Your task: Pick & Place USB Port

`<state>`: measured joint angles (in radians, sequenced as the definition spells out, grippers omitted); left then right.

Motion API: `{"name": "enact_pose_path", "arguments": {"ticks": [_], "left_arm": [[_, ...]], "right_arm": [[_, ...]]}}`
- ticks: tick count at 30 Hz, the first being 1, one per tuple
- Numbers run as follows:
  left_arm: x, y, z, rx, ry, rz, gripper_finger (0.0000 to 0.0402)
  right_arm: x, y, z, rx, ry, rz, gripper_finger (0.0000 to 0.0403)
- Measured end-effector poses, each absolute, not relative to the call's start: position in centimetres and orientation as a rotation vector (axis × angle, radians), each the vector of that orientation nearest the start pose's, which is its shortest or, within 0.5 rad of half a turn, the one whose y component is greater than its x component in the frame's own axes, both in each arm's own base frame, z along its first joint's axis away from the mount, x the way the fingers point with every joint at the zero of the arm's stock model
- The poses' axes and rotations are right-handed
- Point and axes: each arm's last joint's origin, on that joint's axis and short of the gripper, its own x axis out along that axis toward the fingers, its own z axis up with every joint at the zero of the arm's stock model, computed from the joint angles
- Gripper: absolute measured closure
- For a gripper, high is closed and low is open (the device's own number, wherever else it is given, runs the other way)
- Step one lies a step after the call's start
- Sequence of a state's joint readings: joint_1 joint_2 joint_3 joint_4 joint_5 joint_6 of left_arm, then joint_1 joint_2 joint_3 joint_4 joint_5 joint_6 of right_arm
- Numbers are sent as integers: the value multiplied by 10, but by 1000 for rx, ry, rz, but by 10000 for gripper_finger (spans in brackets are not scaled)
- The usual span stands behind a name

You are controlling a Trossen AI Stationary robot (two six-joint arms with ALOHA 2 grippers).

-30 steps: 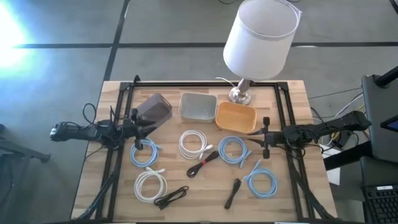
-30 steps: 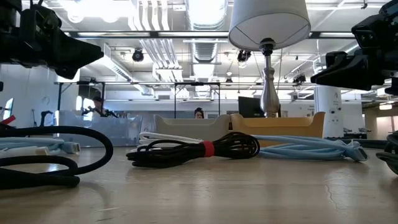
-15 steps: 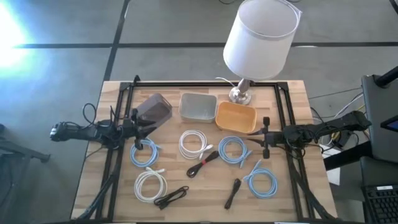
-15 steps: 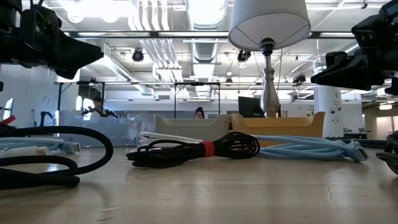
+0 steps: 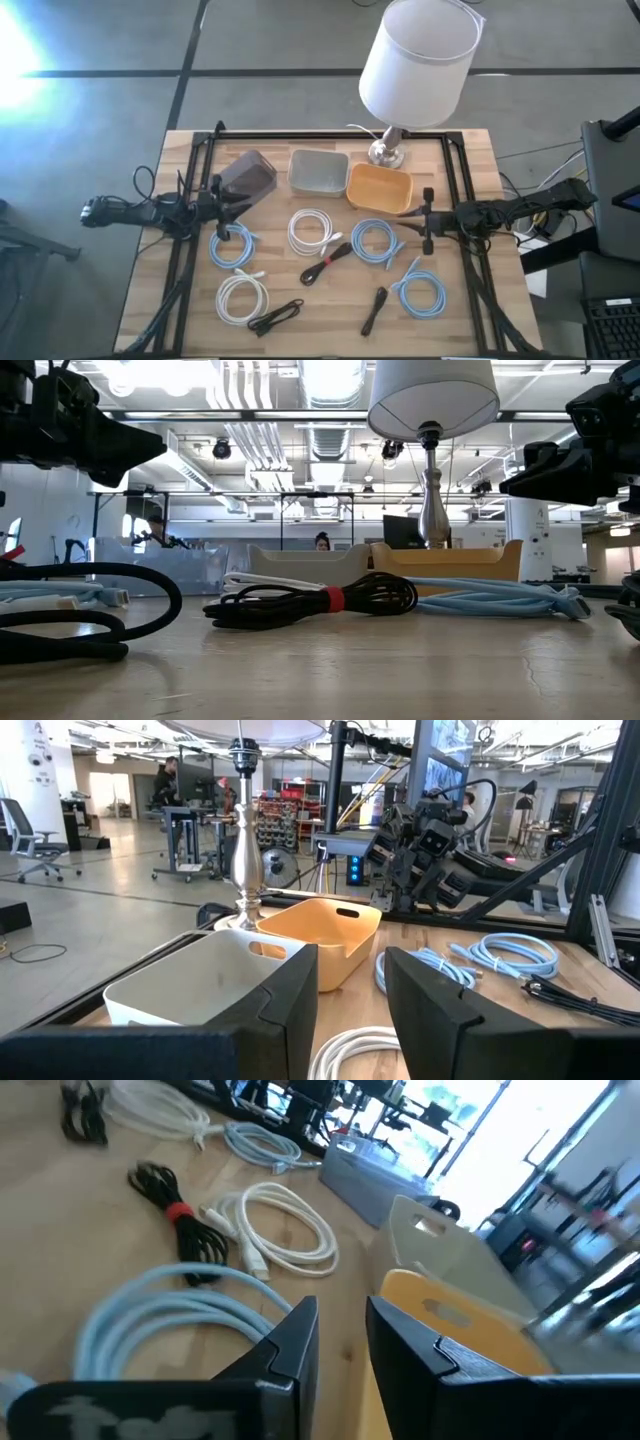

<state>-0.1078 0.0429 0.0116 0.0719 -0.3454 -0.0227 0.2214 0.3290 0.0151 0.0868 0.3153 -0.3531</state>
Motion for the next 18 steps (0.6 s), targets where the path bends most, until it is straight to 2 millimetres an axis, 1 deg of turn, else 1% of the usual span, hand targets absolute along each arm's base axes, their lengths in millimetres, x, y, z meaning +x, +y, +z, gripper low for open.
{"name": "enact_pose_path", "arguments": {"ticks": [2,5,16,18], "left_arm": [[98,-1,171,-32,-43,237,280],[98,-1,171,-33,-45,237,280],[98,-1,171,-33,-46,238,280],[98,-1,171,-33,-46,237,280]], "right_arm": [[114,16,149,-477,237,-52,316],[114,16,149,-511,238,-48,319],[114,16,149,-471,237,-53,334],[114,17,149,-433,234,-48,334]]}}
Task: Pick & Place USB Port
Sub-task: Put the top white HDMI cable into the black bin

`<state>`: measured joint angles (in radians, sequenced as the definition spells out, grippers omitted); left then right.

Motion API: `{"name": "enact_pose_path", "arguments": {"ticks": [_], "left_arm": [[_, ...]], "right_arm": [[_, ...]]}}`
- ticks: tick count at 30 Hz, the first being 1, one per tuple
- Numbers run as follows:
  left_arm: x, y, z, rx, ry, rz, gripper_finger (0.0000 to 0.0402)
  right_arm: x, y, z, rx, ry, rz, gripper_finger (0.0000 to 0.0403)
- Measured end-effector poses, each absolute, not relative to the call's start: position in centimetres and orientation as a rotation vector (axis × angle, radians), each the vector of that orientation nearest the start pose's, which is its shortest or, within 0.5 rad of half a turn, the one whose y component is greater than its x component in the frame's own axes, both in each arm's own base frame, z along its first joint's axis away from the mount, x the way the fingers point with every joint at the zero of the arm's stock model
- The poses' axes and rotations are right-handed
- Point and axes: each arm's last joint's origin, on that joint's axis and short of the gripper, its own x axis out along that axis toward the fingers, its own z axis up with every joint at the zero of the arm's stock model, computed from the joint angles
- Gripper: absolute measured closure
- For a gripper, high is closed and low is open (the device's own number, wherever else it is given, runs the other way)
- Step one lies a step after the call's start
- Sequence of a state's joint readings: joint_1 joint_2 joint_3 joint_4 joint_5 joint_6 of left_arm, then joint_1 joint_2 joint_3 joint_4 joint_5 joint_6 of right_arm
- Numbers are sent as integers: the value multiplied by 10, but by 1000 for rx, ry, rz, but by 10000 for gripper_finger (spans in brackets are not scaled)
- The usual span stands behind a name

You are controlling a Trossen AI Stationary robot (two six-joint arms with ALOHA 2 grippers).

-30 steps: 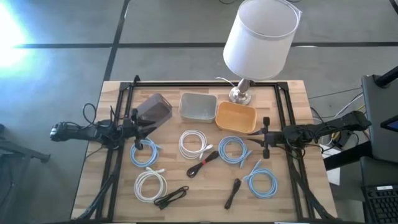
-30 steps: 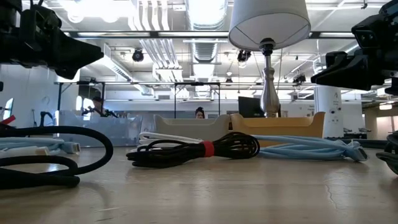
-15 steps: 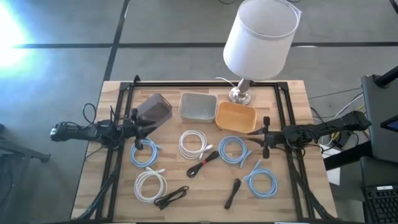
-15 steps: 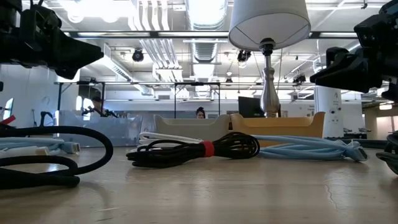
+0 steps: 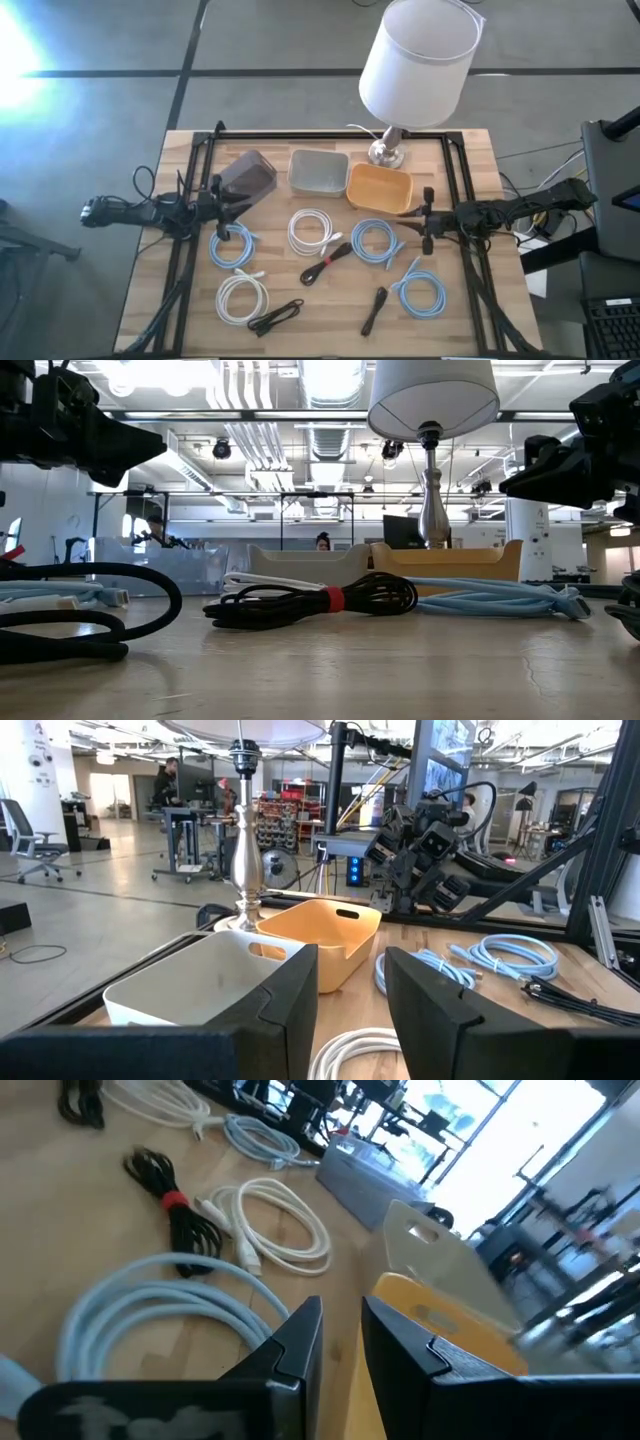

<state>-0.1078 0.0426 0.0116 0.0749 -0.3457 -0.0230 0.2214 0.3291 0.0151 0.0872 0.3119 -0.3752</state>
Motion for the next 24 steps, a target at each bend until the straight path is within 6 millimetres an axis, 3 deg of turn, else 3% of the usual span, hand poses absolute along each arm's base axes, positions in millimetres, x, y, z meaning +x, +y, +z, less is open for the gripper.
{"name": "enact_pose_path", "arguments": {"ticks": [8,17,24], "left_arm": [[98,-1,171,-32,-43,237,280],[98,-1,171,-32,-43,237,280],[98,-1,171,-32,-43,237,280]], "right_arm": [[114,18,150,29,210,-50,325],[116,14,164,91,54,-184,321],[115,13,177,15,-63,-216,334]]}}
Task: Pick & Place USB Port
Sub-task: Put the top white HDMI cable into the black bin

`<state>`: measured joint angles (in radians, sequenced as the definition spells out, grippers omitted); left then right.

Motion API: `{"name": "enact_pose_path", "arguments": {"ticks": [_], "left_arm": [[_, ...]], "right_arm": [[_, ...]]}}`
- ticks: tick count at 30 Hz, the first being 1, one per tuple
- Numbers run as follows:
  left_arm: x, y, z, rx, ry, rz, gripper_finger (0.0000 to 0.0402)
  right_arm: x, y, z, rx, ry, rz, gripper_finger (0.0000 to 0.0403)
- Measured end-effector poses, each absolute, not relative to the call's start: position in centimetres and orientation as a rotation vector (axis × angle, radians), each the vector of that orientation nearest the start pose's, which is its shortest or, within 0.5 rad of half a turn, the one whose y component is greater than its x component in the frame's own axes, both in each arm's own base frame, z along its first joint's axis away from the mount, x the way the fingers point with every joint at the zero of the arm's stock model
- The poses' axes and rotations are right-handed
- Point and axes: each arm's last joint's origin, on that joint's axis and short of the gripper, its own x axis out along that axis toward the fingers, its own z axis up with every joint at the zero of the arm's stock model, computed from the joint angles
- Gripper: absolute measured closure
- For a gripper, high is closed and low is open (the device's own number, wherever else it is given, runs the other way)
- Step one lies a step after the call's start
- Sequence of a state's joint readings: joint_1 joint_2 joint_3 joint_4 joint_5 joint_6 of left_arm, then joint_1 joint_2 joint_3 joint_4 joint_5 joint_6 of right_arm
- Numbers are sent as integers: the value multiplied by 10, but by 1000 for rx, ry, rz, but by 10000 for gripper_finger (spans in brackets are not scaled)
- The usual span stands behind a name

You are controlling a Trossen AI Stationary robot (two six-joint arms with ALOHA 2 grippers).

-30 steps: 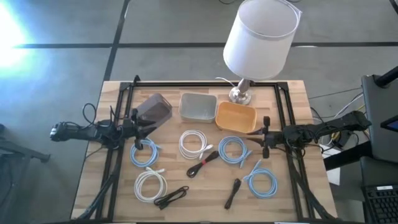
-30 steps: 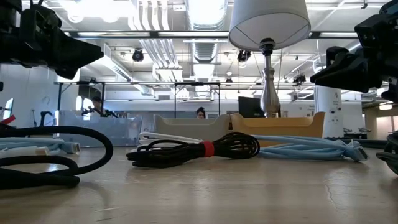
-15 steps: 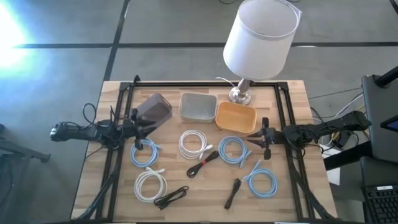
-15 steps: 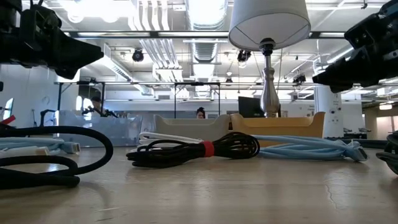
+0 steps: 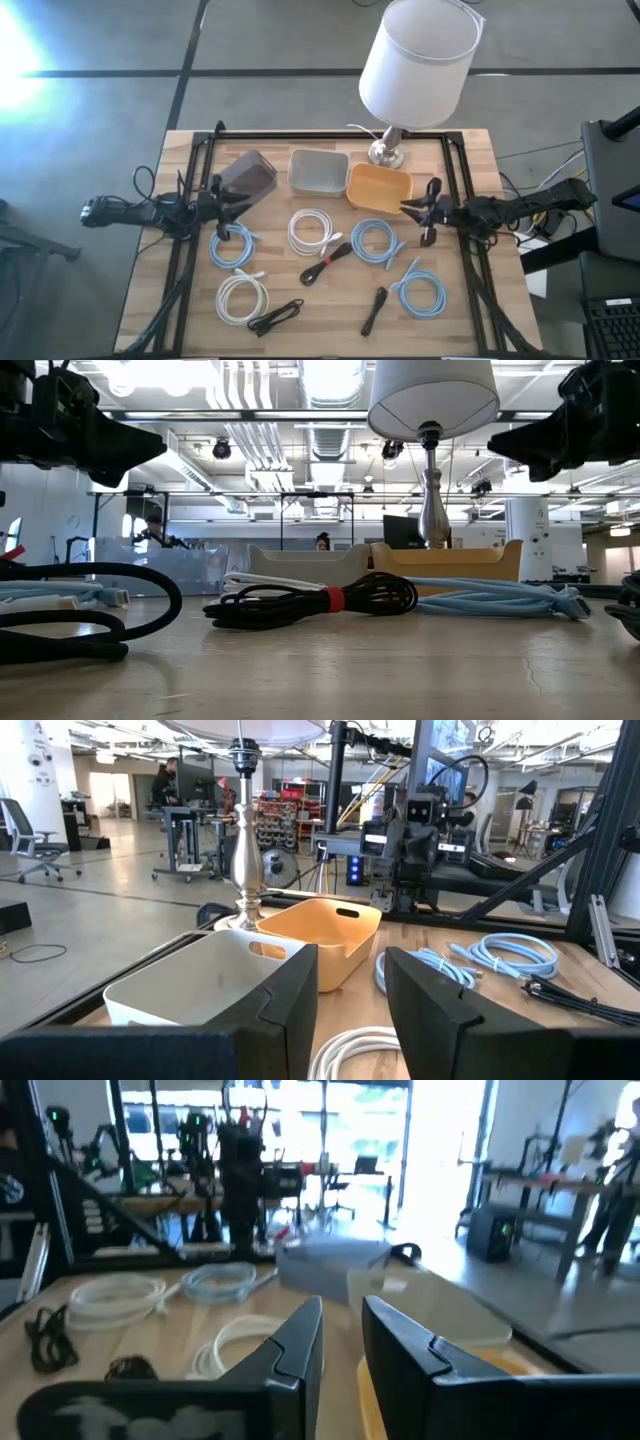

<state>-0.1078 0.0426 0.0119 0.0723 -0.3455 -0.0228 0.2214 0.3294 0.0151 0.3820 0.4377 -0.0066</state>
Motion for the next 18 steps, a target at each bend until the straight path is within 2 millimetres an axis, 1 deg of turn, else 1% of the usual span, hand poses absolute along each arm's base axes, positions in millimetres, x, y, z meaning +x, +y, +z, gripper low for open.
{"name": "enact_pose_path", "arguments": {"ticks": [7,10,18], "left_arm": [[98,-1,171,-32,-44,237,280],[98,-1,171,-32,-45,237,280],[98,-1,171,-33,-45,237,280]], "right_arm": [[113,13,190,-49,-190,-228,334],[113,13,194,-37,-225,-229,326],[113,13,193,39,-225,-219,290]]}}
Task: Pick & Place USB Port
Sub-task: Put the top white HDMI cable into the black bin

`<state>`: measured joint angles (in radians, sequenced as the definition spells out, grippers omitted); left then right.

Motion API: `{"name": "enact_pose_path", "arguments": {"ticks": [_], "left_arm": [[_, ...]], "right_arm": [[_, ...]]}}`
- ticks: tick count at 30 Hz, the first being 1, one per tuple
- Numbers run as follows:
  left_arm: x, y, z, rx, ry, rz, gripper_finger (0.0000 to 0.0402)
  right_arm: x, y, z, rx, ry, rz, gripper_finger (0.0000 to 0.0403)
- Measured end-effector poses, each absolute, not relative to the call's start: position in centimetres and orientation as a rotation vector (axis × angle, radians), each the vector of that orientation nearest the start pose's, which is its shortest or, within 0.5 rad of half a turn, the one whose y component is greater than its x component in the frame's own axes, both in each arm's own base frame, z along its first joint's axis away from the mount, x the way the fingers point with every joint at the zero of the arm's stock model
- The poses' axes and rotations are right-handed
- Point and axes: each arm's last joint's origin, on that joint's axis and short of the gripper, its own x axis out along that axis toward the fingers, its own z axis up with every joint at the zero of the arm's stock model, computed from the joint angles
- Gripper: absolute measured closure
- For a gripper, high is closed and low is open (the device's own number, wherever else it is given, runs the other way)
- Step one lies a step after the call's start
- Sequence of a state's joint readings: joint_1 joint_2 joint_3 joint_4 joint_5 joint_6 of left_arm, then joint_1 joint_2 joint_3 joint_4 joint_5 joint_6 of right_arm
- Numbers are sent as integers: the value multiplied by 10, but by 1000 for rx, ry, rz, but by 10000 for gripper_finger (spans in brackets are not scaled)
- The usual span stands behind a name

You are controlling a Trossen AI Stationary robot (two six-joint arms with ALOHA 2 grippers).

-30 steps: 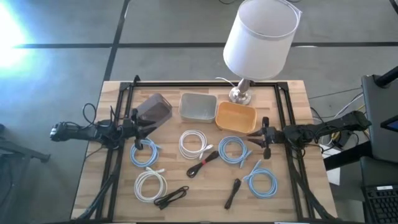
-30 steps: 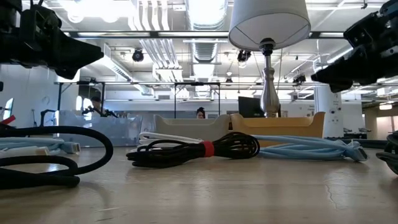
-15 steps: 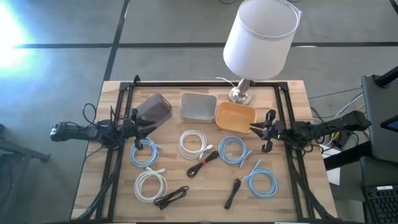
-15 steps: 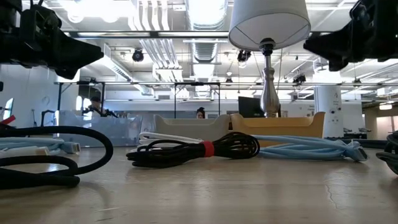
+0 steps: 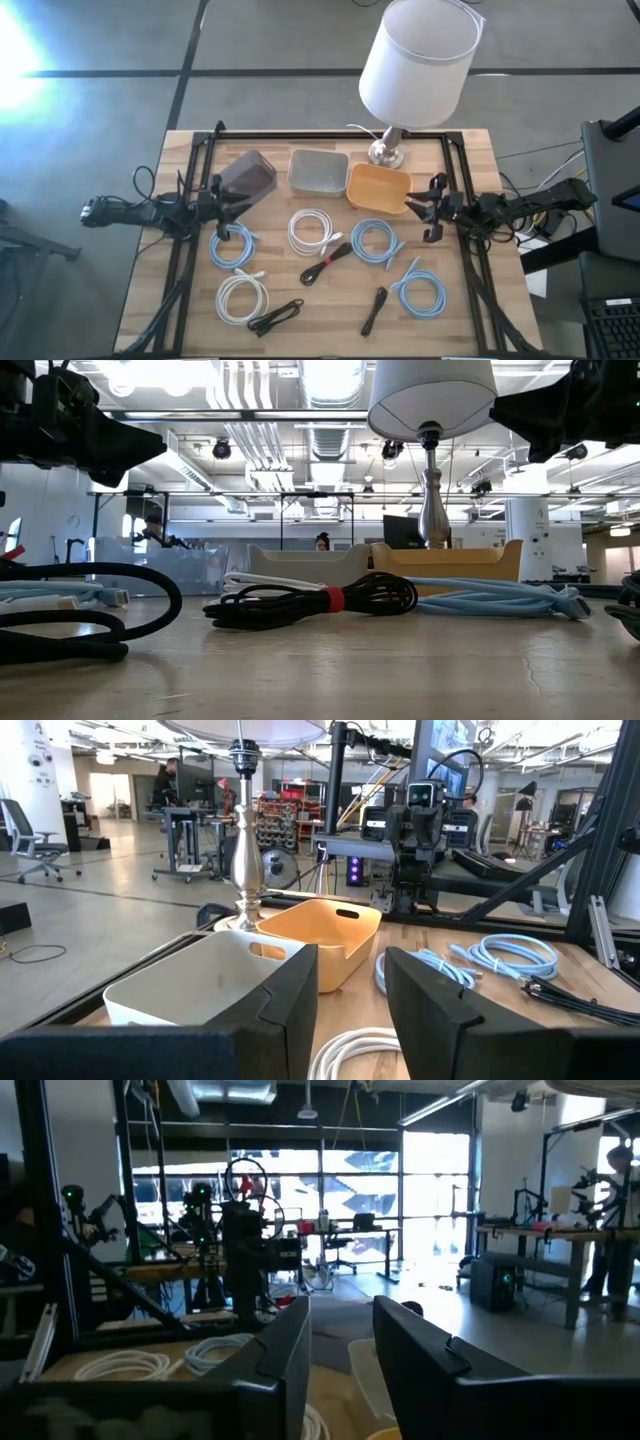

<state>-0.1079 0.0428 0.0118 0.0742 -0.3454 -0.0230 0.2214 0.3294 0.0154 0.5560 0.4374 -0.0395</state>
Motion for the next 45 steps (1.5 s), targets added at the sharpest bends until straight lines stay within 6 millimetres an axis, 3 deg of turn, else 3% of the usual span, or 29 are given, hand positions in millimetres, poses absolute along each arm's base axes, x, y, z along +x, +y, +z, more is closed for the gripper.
{"name": "enact_pose_path", "arguments": {"ticks": [12,30,36,45], "left_arm": [[98,-1,171,-32,-45,238,280],[97,2,175,-50,-85,329,280],[95,2,188,-201,-235,314,280],[96,1,187,-403,-256,253,280]], "right_arm": [[113,14,209,62,-267,-190,234],[112,13,239,93,-338,-190,230],[119,15,236,111,-299,-186,230],[131,18,231,95,-221,-187,237]]}}
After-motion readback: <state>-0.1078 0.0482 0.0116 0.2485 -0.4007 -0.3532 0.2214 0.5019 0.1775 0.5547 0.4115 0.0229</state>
